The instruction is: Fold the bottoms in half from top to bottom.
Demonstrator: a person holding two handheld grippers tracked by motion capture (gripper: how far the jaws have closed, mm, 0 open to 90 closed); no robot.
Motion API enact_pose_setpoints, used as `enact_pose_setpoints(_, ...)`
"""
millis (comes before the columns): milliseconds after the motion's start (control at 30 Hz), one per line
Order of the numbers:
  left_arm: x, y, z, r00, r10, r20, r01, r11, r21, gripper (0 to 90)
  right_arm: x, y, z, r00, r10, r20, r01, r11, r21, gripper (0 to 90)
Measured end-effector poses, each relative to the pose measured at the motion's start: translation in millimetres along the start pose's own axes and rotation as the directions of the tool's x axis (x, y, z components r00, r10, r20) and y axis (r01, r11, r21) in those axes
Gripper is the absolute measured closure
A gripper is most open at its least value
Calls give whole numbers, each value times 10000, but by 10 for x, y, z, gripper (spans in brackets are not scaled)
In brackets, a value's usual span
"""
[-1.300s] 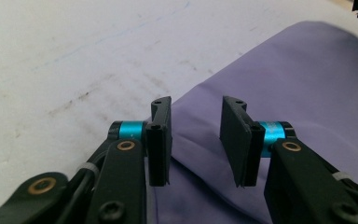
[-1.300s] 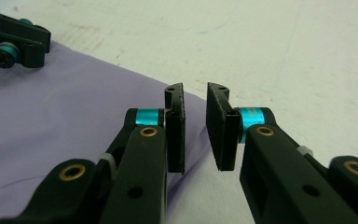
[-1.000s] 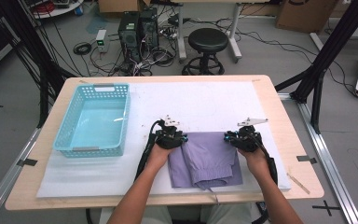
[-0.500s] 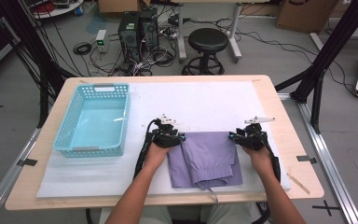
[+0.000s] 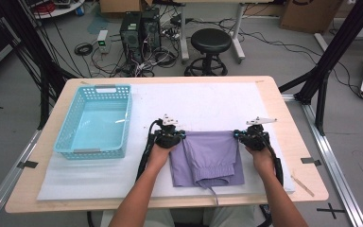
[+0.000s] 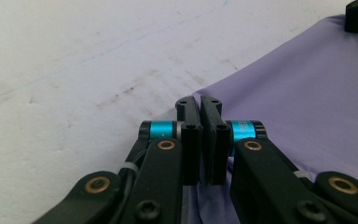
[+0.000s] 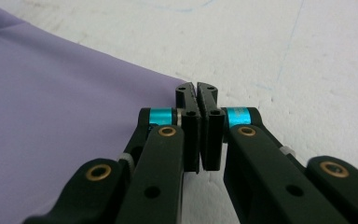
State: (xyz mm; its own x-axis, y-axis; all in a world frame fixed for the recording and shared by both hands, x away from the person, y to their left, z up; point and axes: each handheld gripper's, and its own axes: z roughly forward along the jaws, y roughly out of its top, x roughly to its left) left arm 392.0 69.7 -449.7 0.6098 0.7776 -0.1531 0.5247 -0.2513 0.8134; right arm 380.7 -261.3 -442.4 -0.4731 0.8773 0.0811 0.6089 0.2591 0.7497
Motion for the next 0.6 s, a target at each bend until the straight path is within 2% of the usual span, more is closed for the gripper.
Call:
enact_pose_setpoints(67,-1,3,-21,9996,124,-241,-126,9999,-49,850,8,-5,15,9998,167,85,-166,9998,-61,864)
enact_pose_setpoints(133,18,9,-57,9998,-131,-140,128,9997,-205,734,10,-15,-10,9992,198,357,-189,9995,-238,789)
enact_pose_setpoints(233,19,29,-160,9999,-133,2,133,9985,-531,715,-21,-42,-134,9988,18,483,1,9992,-388,789)
enact_pose_setpoints(300,10,32,-220,9999,-35,156,45,9978,-656,715,-52,-84,-220,9997,89,236,-77,9987,-504,785)
enact_pose_setpoints(367,0,29,-278,9995,100,305,-77,9972,-740,709,-77,-138,-289,9999,56,-112,-61,9987,-508,742)
enact_pose_setpoints(433,-7,14,-334,9985,100,546,-55,9966,-824,686,-82,-202,-368,9997,22,-225,-34,9985,-540,697)
enact_pose_setpoints(467,-4,4,-361,9983,182,554,-137,9967,-801,683,-83,-236,-409,9993,38,-373,-61,9980,-636,686)
enact_pose_setpoints(567,-4,-65,-446,9976,291,620,-246,9971,-720,689,-66,-344,-555,9990,-106,-430,68,9962,-863,650)
enact_pose_setpoints(600,-8,-92,-463,9976,334,612,-293,9973,-675,724,-64,-383,-595,9986,-145,-516,94,9952,-971,644)
